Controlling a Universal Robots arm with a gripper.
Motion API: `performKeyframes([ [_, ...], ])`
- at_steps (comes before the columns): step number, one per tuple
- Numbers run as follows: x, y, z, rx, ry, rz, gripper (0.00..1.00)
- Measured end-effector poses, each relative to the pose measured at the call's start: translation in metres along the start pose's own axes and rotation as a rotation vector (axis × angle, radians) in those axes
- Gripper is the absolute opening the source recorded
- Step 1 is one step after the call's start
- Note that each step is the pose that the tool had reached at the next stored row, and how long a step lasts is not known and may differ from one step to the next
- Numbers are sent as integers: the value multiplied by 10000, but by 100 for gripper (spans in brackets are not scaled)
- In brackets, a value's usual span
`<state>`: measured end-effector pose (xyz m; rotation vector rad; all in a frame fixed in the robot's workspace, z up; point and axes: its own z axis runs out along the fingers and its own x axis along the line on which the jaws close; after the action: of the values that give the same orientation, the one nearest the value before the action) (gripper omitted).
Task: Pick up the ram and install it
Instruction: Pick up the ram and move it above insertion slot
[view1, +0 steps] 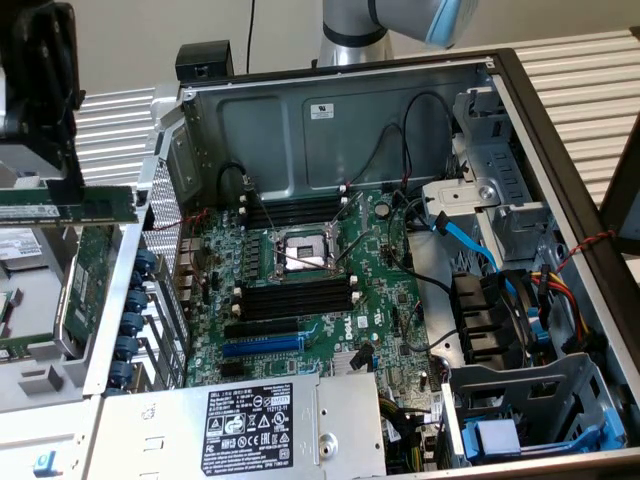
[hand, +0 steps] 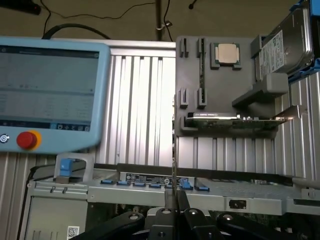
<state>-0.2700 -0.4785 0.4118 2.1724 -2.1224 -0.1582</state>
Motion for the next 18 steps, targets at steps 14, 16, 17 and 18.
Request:
performKeyframes([
  [14,13,-571,-77,256,6,0,12],
  [16,15,-664,-81,258,5,-2,12],
  [17,16,-709,-86,256,7,-1,12],
  [18,17,-754,-90,256,7,-1,12],
])
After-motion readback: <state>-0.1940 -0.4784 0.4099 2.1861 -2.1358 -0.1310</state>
